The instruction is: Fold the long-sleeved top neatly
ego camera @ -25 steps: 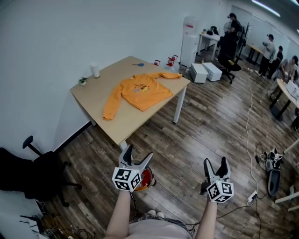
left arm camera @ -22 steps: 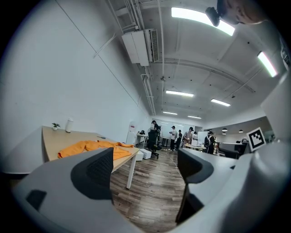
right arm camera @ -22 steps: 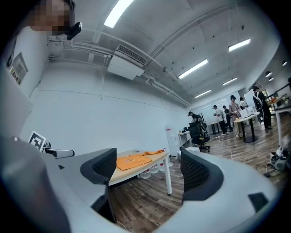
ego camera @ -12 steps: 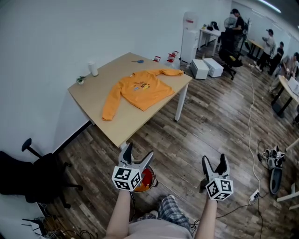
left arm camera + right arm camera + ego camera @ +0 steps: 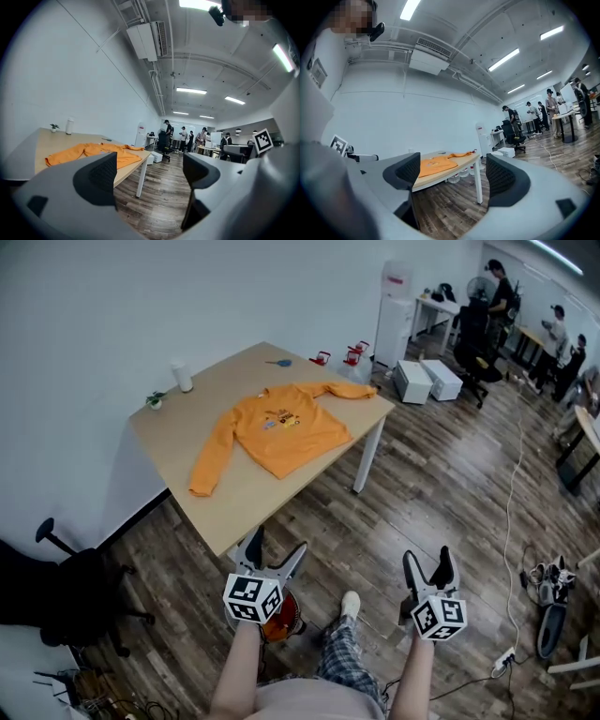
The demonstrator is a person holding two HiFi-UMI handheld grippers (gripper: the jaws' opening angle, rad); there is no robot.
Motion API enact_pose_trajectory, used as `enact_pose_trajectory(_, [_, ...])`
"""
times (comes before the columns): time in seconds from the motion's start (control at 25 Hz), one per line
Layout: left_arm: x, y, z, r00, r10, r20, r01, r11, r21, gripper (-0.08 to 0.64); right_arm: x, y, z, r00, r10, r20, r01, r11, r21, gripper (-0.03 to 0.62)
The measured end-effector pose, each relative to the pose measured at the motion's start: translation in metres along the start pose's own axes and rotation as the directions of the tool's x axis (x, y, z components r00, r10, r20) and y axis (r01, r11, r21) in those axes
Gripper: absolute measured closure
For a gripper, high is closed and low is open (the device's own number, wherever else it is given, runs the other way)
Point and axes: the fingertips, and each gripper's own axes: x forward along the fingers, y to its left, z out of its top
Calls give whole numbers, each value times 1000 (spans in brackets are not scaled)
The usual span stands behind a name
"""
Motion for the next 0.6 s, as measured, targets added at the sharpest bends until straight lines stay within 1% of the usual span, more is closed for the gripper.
enact_pose_trajectory(0.12, [47, 10, 6, 999, 44, 6, -44, 999, -1, 137, 54, -24, 13, 999, 47, -2, -47, 999, -13, 172])
enact_pose_trajectory(0.28, [104, 24, 28, 993, 118, 20, -118, 993, -1, 137, 130, -51, 34, 993, 117, -31, -118, 993, -26, 170])
enact_pose_trajectory(0.48, [156, 53, 51, 974, 226, 33, -226, 974, -19, 137, 220, -67, 51, 977, 200, -70, -203, 978, -39, 167])
enact_pose_trajectory(0.6, [176, 67, 58, 960, 277, 44, -276, 961, -19, 137, 264, -70, 52, 963, 256, -85, -260, 965, -34, 167])
